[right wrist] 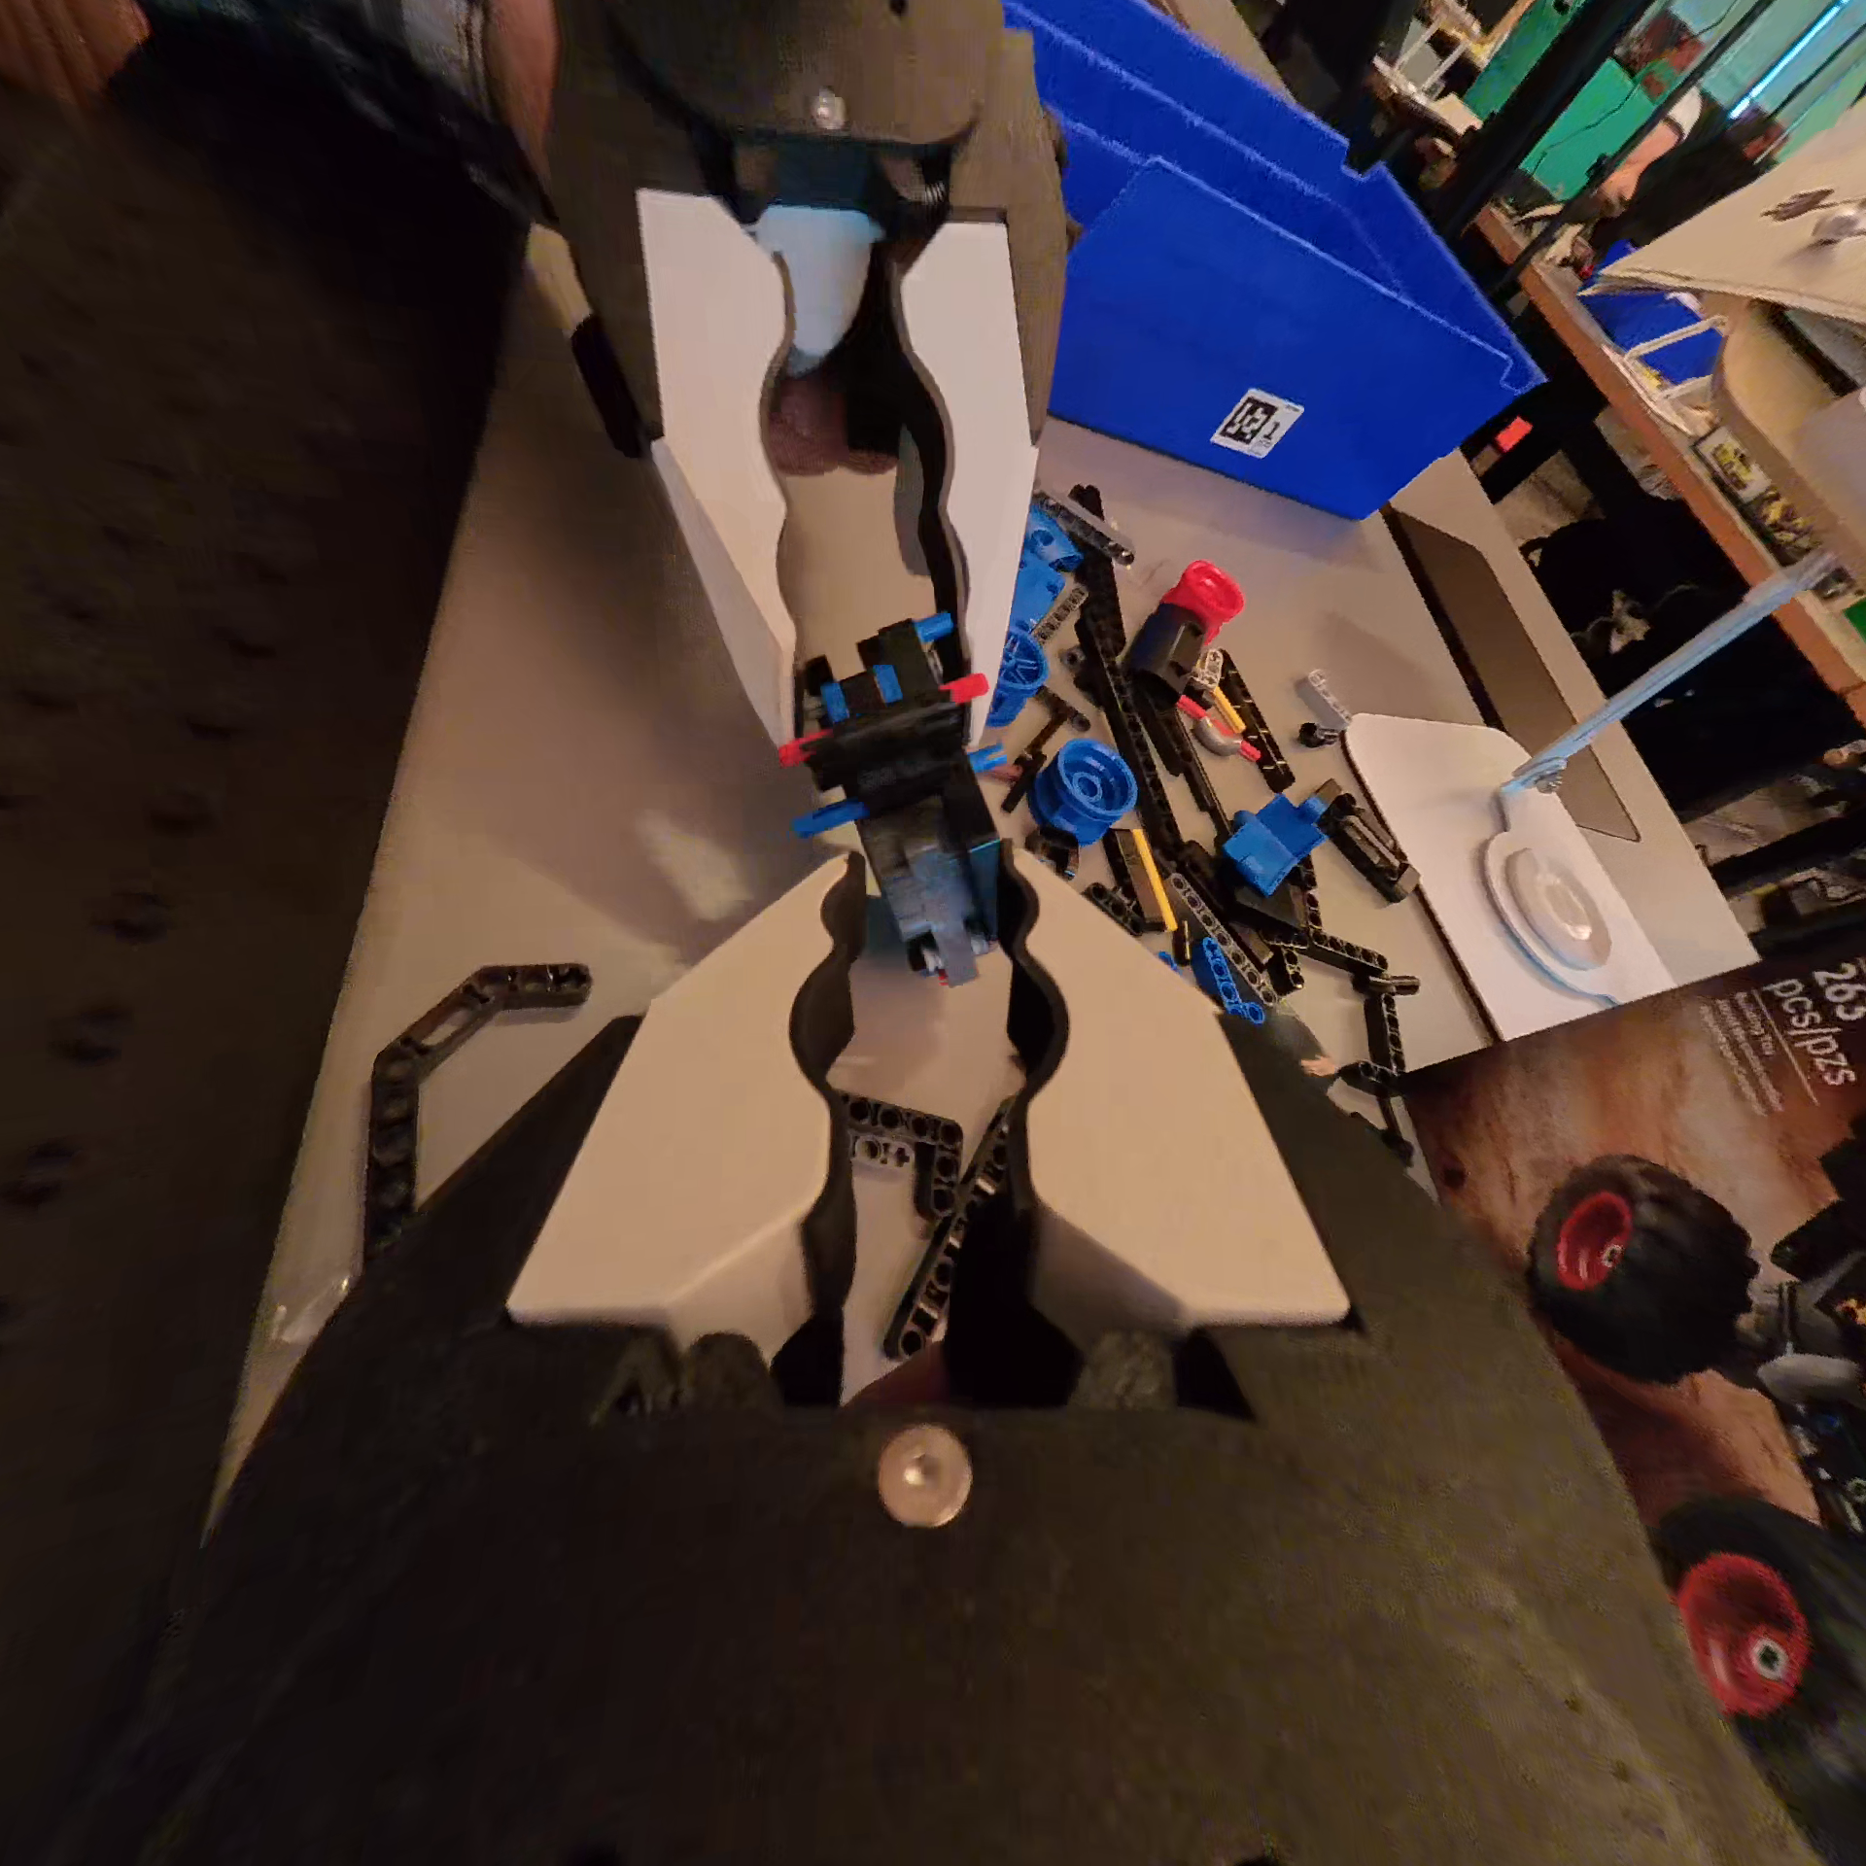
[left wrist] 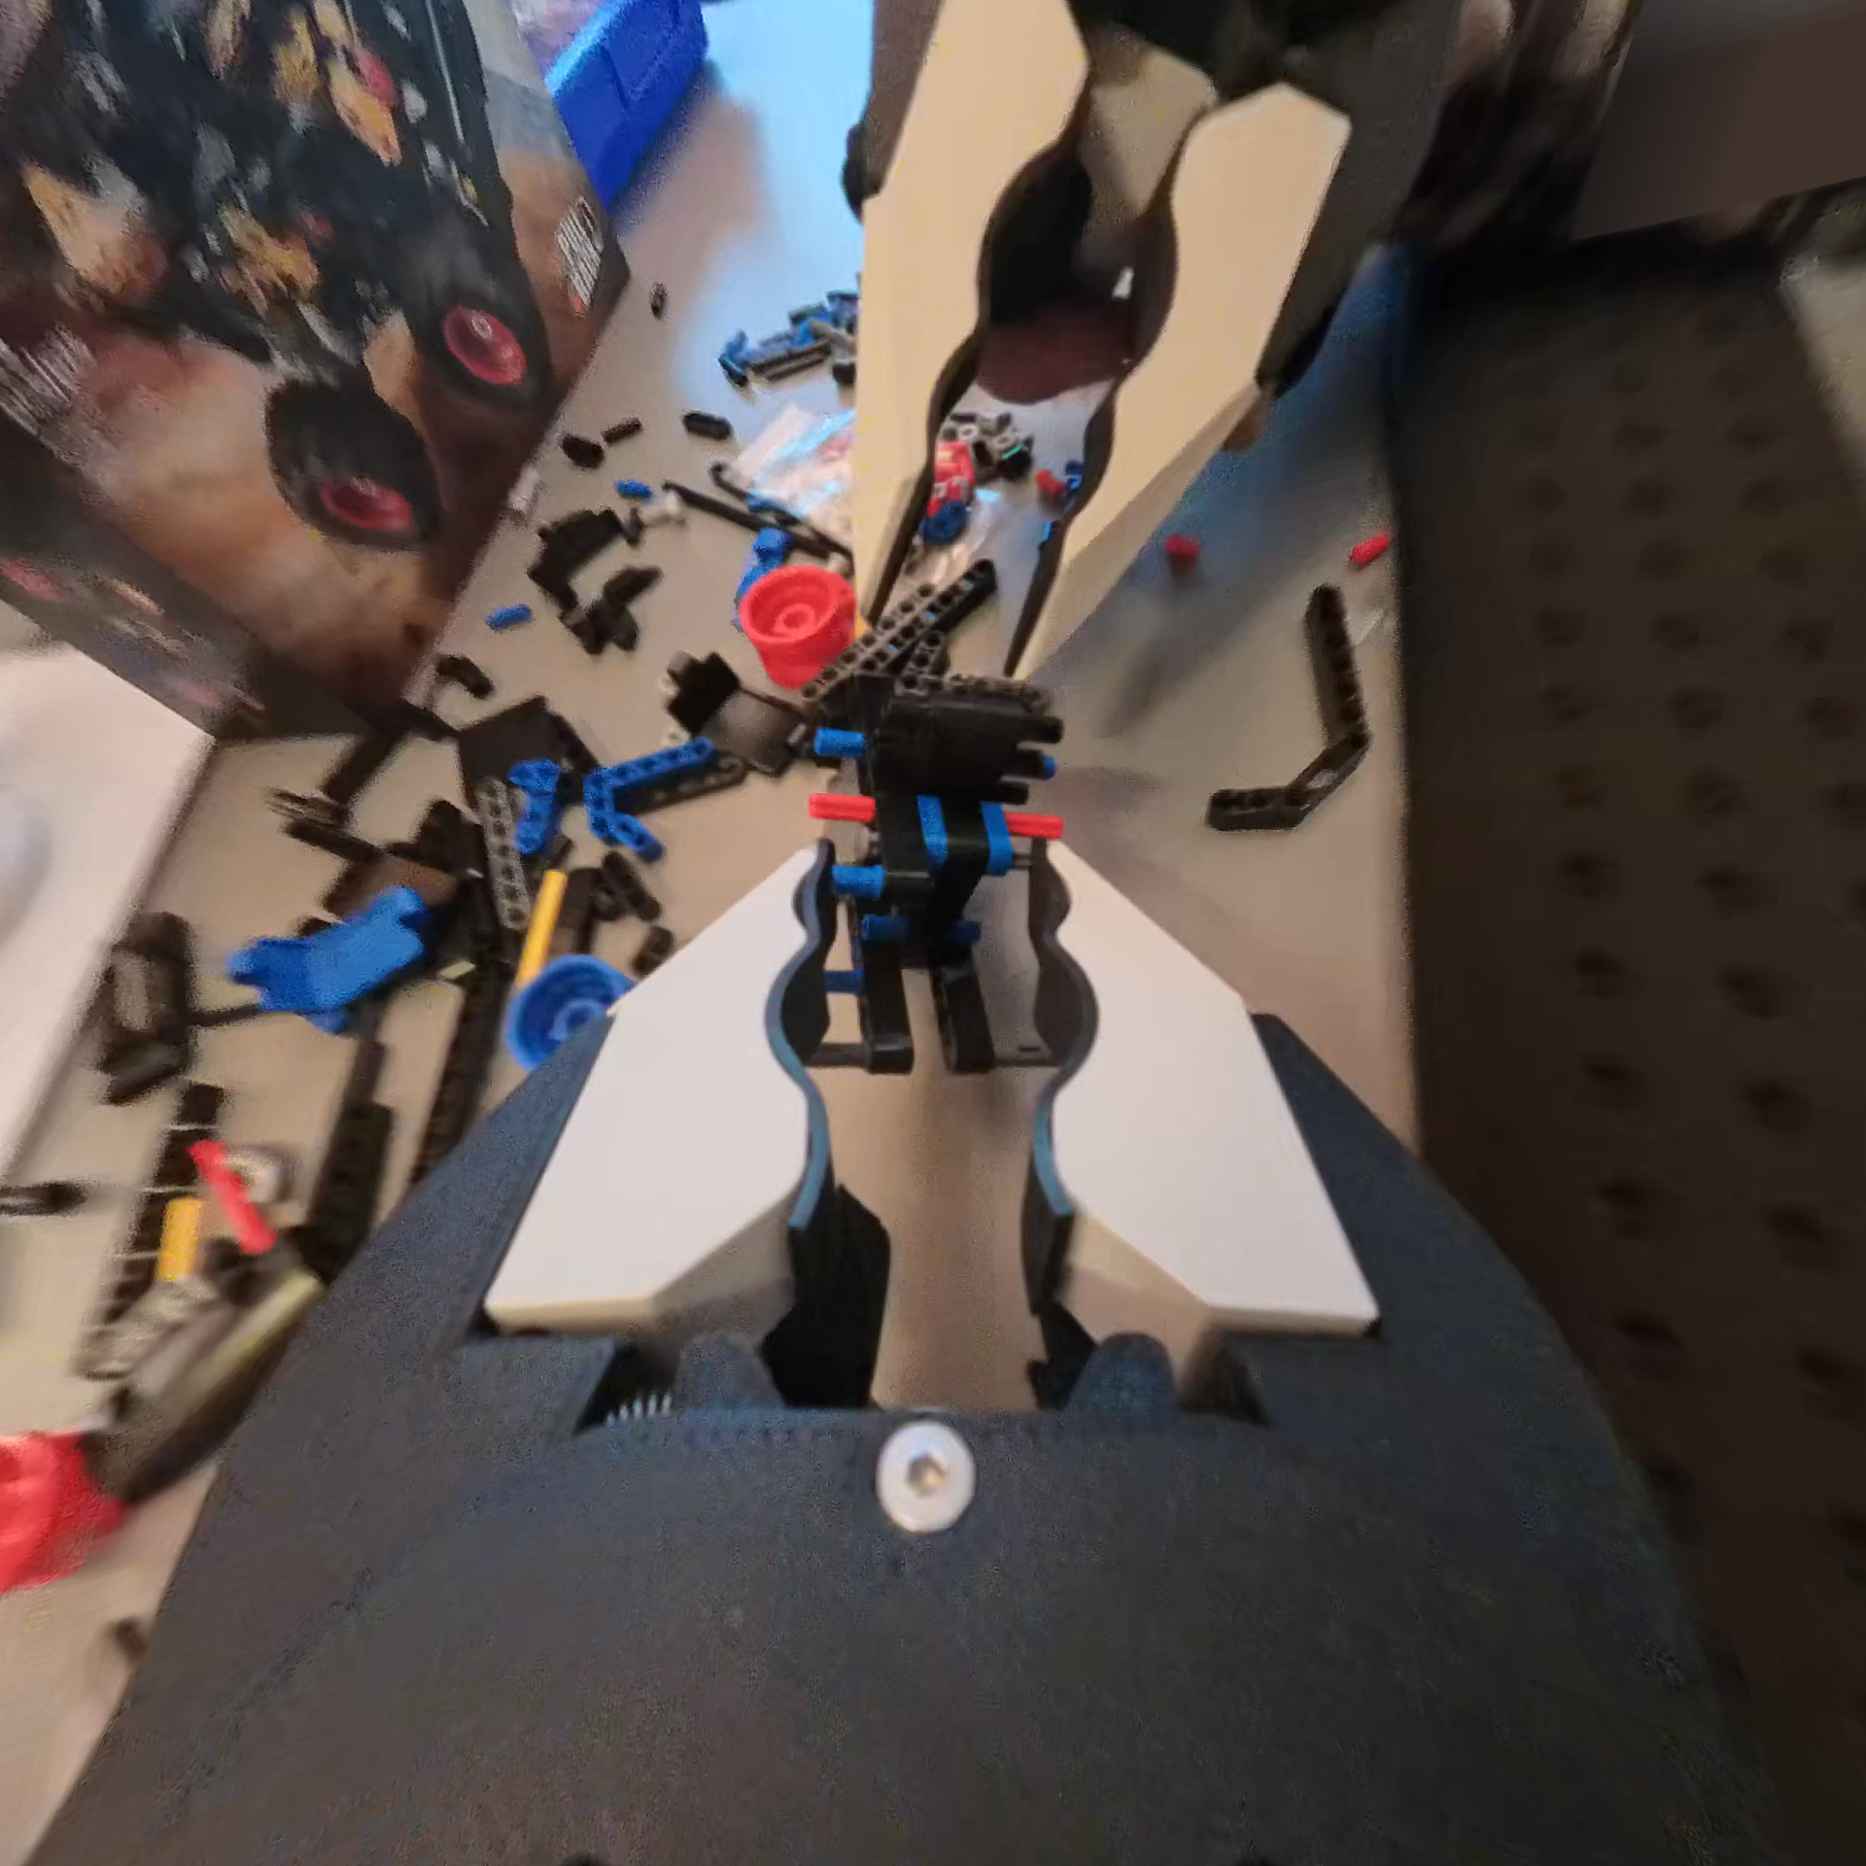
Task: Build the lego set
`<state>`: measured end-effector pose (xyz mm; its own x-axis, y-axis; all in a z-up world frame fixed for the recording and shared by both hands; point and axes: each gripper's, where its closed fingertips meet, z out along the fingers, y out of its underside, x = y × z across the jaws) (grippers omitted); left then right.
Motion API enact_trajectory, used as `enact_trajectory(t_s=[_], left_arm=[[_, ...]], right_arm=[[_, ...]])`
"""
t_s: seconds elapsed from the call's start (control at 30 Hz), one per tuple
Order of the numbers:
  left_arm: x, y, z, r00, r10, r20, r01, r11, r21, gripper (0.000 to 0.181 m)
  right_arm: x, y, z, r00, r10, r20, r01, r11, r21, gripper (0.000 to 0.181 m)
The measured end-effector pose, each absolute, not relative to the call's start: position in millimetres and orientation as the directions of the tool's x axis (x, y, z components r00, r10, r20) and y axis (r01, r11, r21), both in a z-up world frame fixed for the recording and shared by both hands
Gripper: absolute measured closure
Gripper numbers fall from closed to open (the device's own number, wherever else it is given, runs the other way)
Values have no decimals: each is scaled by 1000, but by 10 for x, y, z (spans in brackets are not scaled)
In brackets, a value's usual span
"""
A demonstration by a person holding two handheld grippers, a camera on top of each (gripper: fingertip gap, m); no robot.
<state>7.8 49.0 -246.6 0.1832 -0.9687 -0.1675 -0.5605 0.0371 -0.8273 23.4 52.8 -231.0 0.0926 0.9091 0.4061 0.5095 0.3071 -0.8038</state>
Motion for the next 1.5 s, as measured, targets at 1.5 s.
enact_trajectory(t_s=[1.5], left_arm=[[-166, 842, -2257, 278, -961, -15, -555, -147, -819, 127]], right_arm=[[560, 1008, -1953, 374, 881, 289, 381, 139, -914, 144]])
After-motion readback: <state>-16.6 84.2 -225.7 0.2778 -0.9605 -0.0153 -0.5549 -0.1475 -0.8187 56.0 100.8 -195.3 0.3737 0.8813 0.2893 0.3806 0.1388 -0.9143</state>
